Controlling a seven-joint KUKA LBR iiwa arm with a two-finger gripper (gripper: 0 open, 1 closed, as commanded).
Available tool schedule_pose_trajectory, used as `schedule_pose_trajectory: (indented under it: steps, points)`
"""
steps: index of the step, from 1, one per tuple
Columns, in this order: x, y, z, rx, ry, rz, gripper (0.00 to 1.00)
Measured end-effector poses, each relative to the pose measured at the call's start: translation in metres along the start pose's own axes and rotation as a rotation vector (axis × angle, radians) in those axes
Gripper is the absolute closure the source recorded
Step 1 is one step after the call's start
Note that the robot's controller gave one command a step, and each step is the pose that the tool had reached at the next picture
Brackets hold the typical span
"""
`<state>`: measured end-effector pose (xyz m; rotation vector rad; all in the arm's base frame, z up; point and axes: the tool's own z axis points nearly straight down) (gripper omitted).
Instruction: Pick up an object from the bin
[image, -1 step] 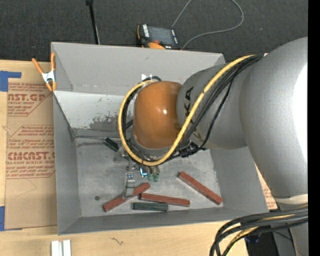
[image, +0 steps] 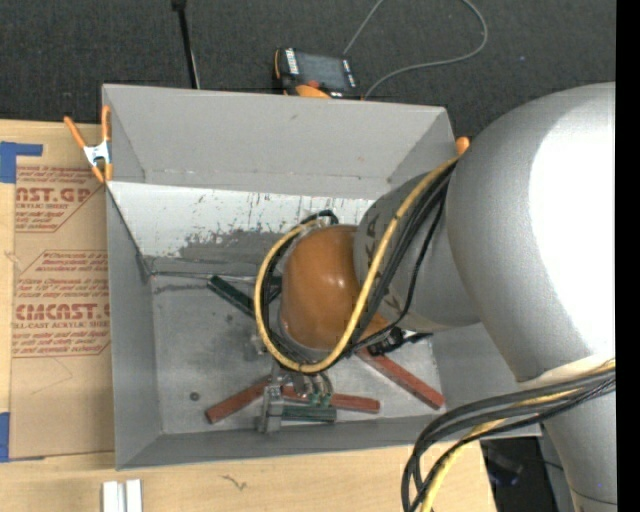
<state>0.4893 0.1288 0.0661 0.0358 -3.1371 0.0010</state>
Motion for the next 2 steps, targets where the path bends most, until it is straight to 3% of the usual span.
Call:
schedule_pose_trajectory:
  steps: [1,2]
  points:
    - [-0.002,0.002,-0.004,-0.002,-0.005,-0.002,1.0]
    - [-0.033,-0.024,-0.158,-0.002,-0.014,0.021,1.0]
